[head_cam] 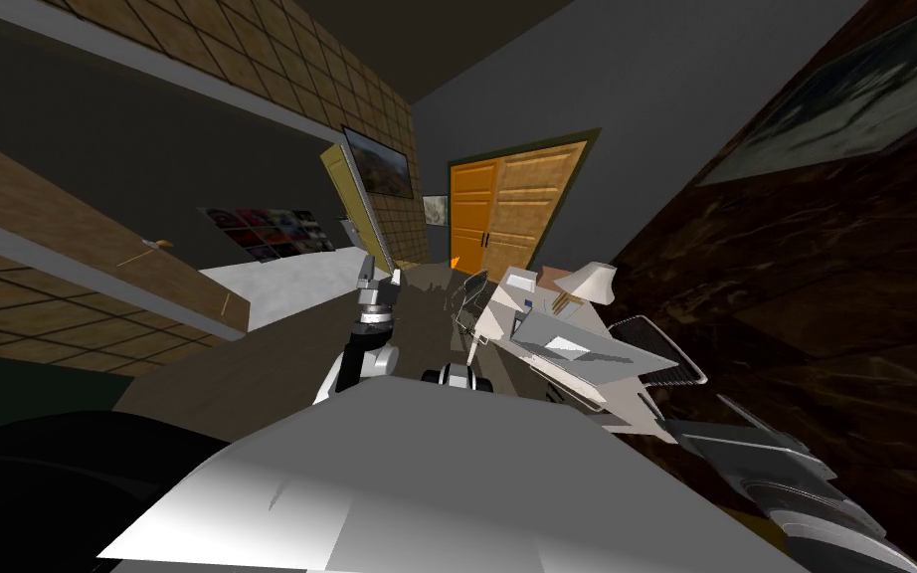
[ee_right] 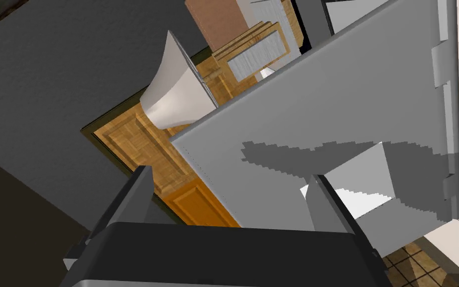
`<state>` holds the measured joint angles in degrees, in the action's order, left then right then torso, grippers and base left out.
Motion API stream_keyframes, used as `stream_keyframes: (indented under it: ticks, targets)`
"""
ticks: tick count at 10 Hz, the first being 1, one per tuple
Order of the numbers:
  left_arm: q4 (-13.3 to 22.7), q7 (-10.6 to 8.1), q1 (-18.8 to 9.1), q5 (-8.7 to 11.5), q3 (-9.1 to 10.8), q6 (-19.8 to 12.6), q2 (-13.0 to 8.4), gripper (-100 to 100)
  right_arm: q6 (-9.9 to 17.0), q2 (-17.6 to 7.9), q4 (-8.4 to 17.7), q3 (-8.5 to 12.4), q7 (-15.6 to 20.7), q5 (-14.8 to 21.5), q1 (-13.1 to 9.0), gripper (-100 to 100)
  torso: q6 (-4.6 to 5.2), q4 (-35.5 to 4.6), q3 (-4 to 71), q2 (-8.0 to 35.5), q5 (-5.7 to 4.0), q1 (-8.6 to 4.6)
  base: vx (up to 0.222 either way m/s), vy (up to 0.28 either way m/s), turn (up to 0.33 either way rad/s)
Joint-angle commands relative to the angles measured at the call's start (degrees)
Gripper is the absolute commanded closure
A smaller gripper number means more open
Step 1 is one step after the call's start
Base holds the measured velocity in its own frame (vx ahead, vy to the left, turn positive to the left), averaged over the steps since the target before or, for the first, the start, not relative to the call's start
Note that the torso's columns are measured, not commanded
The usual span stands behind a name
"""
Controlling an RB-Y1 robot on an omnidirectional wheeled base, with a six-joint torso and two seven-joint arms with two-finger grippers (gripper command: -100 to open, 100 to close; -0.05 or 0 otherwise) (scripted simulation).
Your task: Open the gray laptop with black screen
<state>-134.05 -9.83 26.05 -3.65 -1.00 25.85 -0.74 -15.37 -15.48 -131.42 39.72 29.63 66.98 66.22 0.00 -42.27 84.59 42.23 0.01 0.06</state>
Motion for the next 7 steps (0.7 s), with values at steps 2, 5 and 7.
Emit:
stream_keyframes:
  ticks: [2, 5, 7]
  targets:
    - [0.0, 0.00, 0.0, 0.0, 0.00, 0.0, 0.0, 0, 1.7, -2.9, 0.4, 3.3, 2.4, 4.6, 2.9, -100, 0.00, 0.0, 0.0, 0.0, 0.00, -0.04, 0.111, 0.068, 0.021]
    - [0.0, 0.00, 0.0, 0.0, 0.00, 0.0, 0.0, 0, 1.6, -3.5, 0.6, 4.4, 3.6, 5.6, 3.4, -100, 0.00, 0.0, -0.1, 0.2, -0.04, -0.13, 0.060, 0.039, 0.009]
    - [0.0, 0.00, 0.0, 0.0, 0.00, 0.0, 0.0, 0, 3.1, -2.5, 1.3, 4.9, 3.1, 5.9, 4.6, -100, -0.05, -0.1, -0.1, 0.2, -0.05, -0.18, -0.011, -0.006, 0.232]
